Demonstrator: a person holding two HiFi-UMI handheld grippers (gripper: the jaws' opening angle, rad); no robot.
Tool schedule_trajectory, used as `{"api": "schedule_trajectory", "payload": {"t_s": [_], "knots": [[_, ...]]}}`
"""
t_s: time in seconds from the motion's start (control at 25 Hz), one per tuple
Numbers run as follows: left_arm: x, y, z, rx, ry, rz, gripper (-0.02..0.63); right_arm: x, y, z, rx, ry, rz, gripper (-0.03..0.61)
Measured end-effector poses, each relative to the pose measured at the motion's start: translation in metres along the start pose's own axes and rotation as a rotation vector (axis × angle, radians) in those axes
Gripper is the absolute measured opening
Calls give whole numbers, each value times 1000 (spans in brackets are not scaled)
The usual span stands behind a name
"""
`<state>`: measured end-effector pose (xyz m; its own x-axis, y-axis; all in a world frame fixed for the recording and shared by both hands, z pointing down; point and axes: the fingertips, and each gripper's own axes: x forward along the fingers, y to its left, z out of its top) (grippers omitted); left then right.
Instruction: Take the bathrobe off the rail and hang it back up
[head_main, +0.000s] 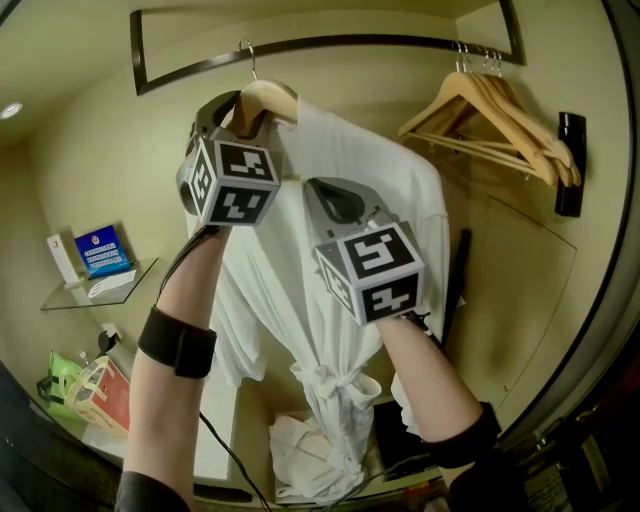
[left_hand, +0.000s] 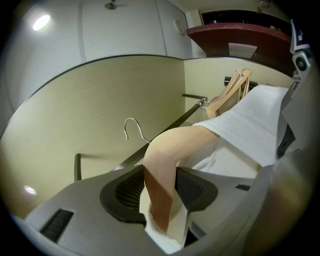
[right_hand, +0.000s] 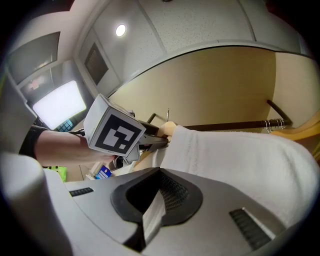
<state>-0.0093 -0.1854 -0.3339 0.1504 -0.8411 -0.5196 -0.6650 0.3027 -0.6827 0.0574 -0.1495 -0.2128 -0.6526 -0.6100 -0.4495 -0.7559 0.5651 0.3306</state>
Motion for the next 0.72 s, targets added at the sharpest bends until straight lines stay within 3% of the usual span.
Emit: {"api": "schedule_trajectory", "payload": {"t_s": [0.36, 0.72], "knots": [[-43, -20, -48, 6, 146, -4, 192, -22, 36, -44, 93, 41, 87, 23], [-104, -76, -112, -21, 215, -31, 192, -52, 79, -132, 143, 197, 93, 23]]}}
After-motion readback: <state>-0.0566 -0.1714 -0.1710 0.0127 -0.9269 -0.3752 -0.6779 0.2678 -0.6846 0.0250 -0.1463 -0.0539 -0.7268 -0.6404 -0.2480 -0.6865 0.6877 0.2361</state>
